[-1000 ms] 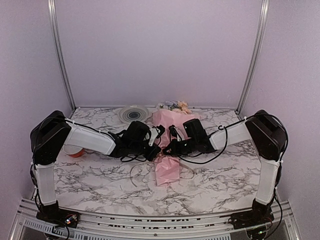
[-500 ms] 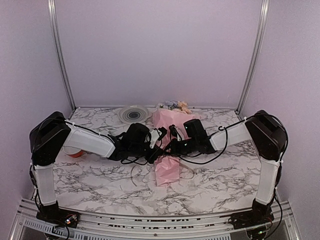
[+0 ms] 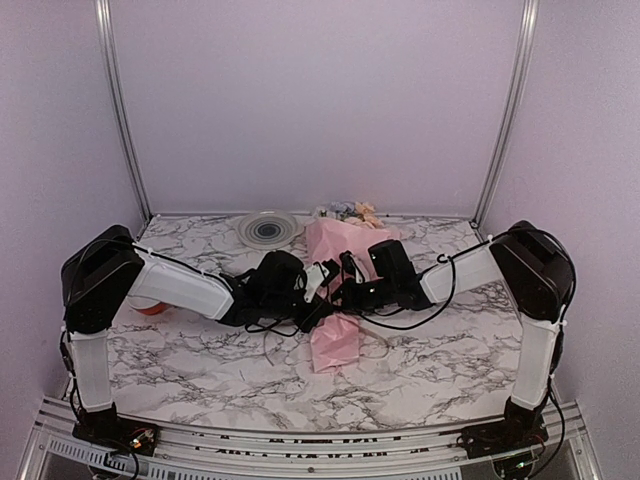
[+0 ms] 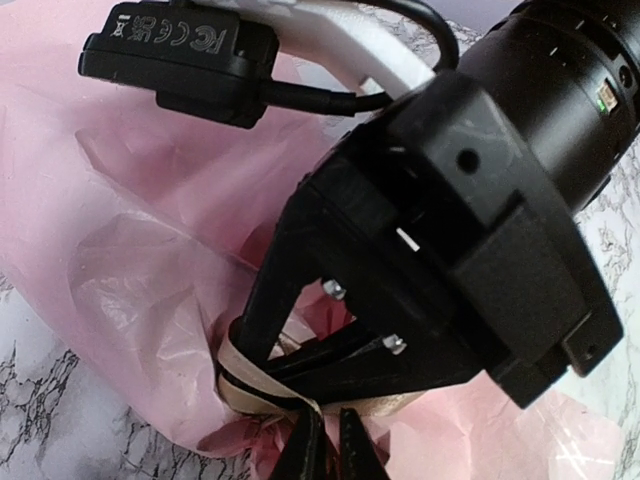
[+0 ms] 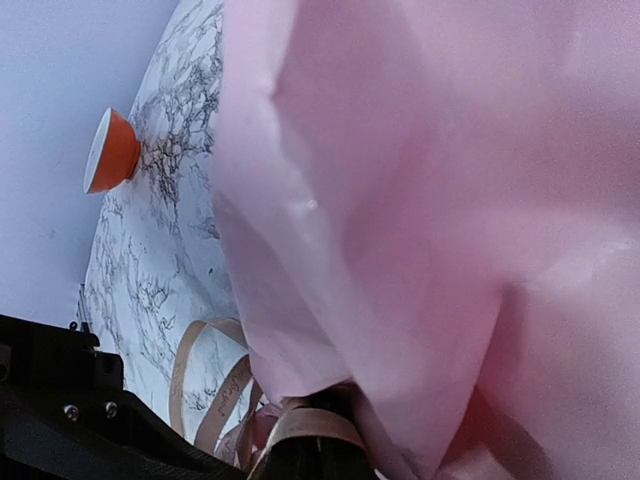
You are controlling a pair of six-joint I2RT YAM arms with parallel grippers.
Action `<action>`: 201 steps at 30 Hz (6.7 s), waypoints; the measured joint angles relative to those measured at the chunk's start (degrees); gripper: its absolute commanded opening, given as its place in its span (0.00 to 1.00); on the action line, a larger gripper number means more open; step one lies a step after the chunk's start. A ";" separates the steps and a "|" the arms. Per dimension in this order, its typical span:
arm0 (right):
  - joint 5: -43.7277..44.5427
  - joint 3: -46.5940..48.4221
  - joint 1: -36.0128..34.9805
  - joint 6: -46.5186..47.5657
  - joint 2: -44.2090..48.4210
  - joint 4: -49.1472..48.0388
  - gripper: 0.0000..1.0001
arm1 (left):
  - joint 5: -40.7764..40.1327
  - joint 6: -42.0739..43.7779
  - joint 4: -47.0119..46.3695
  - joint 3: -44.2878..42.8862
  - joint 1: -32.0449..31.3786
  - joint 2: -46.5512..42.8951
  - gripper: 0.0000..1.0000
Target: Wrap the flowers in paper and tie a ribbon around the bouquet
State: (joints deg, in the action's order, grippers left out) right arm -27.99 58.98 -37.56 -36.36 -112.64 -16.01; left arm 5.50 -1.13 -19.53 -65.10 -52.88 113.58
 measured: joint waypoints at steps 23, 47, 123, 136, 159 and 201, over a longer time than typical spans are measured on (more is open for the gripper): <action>1.38 -2.36 0.90 2.14 9.97 7.04 0.24 | -9.68 0.37 -0.63 0.24 0.00 1.88 0.00; -7.87 12.81 3.28 23.80 2.38 21.03 0.08 | -13.46 0.70 -5.70 4.02 0.15 0.57 0.00; -10.27 10.45 2.25 26.99 0.48 19.41 0.00 | -14.21 0.09 -7.76 5.77 1.27 0.35 0.12; -10.45 7.48 0.59 27.69 1.25 19.47 0.00 | -14.16 0.02 -7.89 5.77 1.27 0.35 0.02; -3.91 15.04 0.57 29.11 1.55 21.79 0.23 | -14.08 0.07 -8.31 5.88 1.31 0.35 0.00; -0.42 13.86 -0.85 30.67 0.83 24.46 0.05 | -15.02 0.74 -8.90 4.72 1.31 0.59 0.25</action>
State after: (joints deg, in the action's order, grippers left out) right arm -28.40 72.84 -38.41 -5.69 -111.81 8.45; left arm -9.52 -0.38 -28.42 -60.38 -51.57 114.17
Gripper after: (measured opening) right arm 0.050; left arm 0.252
